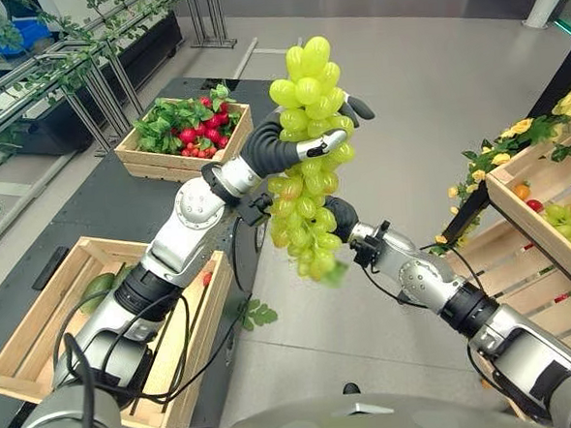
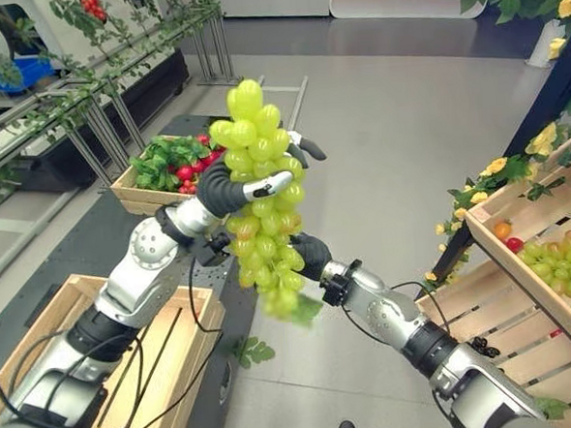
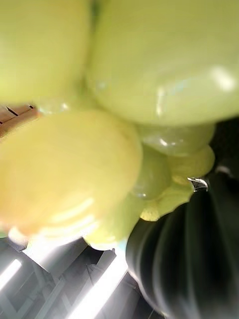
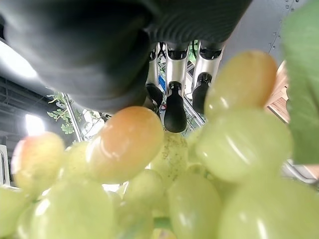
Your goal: Pick up the fruits from the basket on one side to the basket on the other side
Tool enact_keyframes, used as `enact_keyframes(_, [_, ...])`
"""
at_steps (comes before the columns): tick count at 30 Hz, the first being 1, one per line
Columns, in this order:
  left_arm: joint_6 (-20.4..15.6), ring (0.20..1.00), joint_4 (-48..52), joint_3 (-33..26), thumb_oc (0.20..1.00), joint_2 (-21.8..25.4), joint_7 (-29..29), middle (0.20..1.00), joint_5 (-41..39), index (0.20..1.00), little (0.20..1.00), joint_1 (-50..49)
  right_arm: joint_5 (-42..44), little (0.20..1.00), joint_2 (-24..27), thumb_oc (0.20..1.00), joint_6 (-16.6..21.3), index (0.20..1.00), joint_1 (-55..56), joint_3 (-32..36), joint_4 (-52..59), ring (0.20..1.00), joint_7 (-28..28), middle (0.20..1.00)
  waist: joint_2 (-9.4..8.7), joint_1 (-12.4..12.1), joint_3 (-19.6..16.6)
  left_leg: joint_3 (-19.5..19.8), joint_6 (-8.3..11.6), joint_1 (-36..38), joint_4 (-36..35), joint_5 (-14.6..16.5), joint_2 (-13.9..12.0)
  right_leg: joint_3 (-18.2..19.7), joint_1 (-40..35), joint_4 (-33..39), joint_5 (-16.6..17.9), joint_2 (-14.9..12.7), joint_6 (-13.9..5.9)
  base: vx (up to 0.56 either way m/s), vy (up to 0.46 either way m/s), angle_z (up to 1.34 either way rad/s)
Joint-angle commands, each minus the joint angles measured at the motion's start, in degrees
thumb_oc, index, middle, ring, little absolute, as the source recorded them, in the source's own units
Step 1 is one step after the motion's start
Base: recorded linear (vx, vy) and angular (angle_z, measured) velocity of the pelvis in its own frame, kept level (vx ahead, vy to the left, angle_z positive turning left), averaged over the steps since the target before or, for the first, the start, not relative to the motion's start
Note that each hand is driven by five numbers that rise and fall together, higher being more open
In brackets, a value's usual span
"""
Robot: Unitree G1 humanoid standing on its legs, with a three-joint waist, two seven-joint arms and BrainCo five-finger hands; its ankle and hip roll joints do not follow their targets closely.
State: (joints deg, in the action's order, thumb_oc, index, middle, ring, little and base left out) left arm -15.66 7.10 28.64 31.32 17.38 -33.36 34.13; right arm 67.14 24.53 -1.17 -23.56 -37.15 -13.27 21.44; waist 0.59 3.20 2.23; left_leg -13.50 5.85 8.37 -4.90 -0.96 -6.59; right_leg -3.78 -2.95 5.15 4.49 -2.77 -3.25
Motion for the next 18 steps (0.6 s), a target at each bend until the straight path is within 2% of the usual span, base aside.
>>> enact_keyframes(1, [-3.8,0.200,-1.5,1.0,0.200,-1.8,-0.8,0.200,-3.9,0.200,0.200,9.5,0.9,0.200,-3.1,0.200,3.6,0.200,-6.7,-0.3,-1.6,0.200,0.1,0.200,-2.97,-1.2,-0.6,1.4,0.04,0.5,0.8,-0.4,1.2,-1.4,-3.3,-2.3,-2.5,-1.7,-5.15,0.00,0.000,0.00])
enact_keyframes(4, [-3.9,0.200,-1.7,0.9,0.200,-2.5,-0.9,0.200,-3.9,0.200,0.200,9.2,0.6,0.200,-4.5,0.200,3.8,0.200,-7.0,-0.3,-3.4,0.200,-0.2,0.200,-2.95,-1.3,-0.7,1.7,0.15,0.4,0.7,-0.6,1.1,-1.7,-3.5,-2.1,-2.5,-1.7,-5.06,0.00,0.000,0.00])
enact_keyframes(5, [-3.9,0.200,-1.7,0.9,0.200,-2.5,-0.9,0.200,-3.9,0.200,0.200,9.3,0.6,0.398,-4.5,0.398,3.9,0.398,-7.0,-0.3,-3.4,0.398,-0.2,0.398,-2.96,-1.3,-0.6,1.7,0.15,0.4,0.7,-0.6,1.2,-1.7,-3.5,-2.1,-2.5,-1.7,-5.06,0.00,0.000,0.00])
enact_keyframes(6, [-3.8,0.200,-1.8,1.0,0.200,-2.6,-0.9,0.200,-3.9,0.200,0.200,9.4,0.5,0.931,-4.8,0.931,4.4,0.931,-7.1,0.2,-4.2,0.931,-0.6,0.931,-2.95,-1.4,-0.7,1.8,0.14,0.3,0.7,-0.6,1.2,-1.8,-3.5,-2.0,-2.5,-1.7,-5.03,-0.01,-0.007,0.03])
enact_keyframes(7, [-3.9,0.200,-1.8,0.9,0.200,-2.5,-0.9,0.200,-3.9,0.200,0.200,9.6,0.2,1.000,-4.9,1.000,4.7,1.000,-7.0,0.5,-4.4,1.000,-1.0,1.000,-2.90,-1.4,-0.7,1.9,0.15,0.3,0.6,-0.6,1.2,-1.9,-3.6,-1.9,-2.5,-1.7,-5.02,0.00,-0.011,0.06])
enact_keyframes(10, [-3.7,0.200,-1.8,0.9,0.200,-1.7,-1.0,0.200,-3.6,0.200,0.200,9.9,-1.0,1.000,-4.7,1.000,5.0,1.000,-6.5,0.9,-4.5,1.000,-1.7,1.000,-2.86,-1.4,-0.7,2.0,0.17,0.3,0.7,-0.6,1.3,-2.1,-3.7,-2.0,-2.5,-1.7,-5.02,0.00,-0.004,0.09])
enact_keyframes(13, [-3.9,0.200,-1.5,-0.4,0.200,1.1,-1.4,0.200,-3.0,0.200,0.200,9.7,-5.7,1.000,-2.8,1.000,5.7,1.000,-5.7,2.4,-3.5,1.000,-2.5,1.000,-2.71,-1.6,-0.9,2.1,0.17,0.5,0.6,-0.5,1.3,-2.4,-4.0,-1.8,-2.4,-1.9,-5.09,0.01,0.008,0.03])
enact_keyframes(14, [-4.1,0.200,-0.4,-3.0,0.200,3.4,-1.6,0.200,-2.2,0.200,0.200,8.2,-5.8,1.000,3.8,1.000,4.4,1.000,2.1,5.9,5.5,1.000,0.8,1.000,-2.68,-0.8,-0.9,1.8,0.17,0.0,0.7,-1.1,1.3,-2.3,-3.2,-2.1,-1.9,-1.9,-5.06,-0.03,0.005,0.04])
enact_keyframes(15, [-4.4,0.200,-0.4,-3.7,0.200,5.0,-1.0,0.200,-0.6,0.200,0.200,7.7,-6.2,1.000,6.9,1.000,4.0,1.000,6.0,8.3,9.0,1.000,1.6,1.000,-2.71,-0.3,-0.9,1.6,0.18,0.1,0.7,-1.0,1.3,-2.2,-3.2,-2.1,-1.9,-2.0,-5.21,-0.04,0.001,0.12])
enact_keyframes(16, [-4.4,0.200,-0.4,-3.7,0.200,5.0,-1.0,0.200,-0.6,0.200,0.200,7.7,-6.2,1.000,6.9,1.000,4.0,1.000,6.0,8.3,9.1,1.000,1.6,1.000,-2.71,-0.3,-0.9,1.6,0.18,0.1,0.7,-1.0,1.3,-2.2,-3.2,-2.1,-1.9,-2.0,-5.21,0.01,0.014,0.09])
enact_keyframes(17, [-4.3,0.200,-1.0,-4.4,0.200,6.8,-0.3,0.200,1.8,0.200,0.200,7.2,-6.3,1.000,12.8,1.000,3.3,1.000,8.2,13.2,17.2,1.000,4.2,1.000,-2.78,0.4,-1.0,1.5,0.18,0.2,0.7,-0.9,1.4,-2.1,-3.3,-2.1,-1.9,-2.0,-5.47,0.00,0.000,0.00])
enact_keyframes(18, [-4.7,0.200,-1.5,-4.0,0.200,7.0,-0.7,0.200,2.5,0.200,0.200,7.5,-6.5,1.000,13.9,1.000,3.3,1.000,8.4,13.4,16.8,1.000,4.6,1.000,-2.79,0.5,-1.1,1.5,0.14,0.1,0.7,-0.9,1.4,-2.1,-3.1,-2.1,-1.8,-2.1,-5.58,0.01,0.010,-0.08])
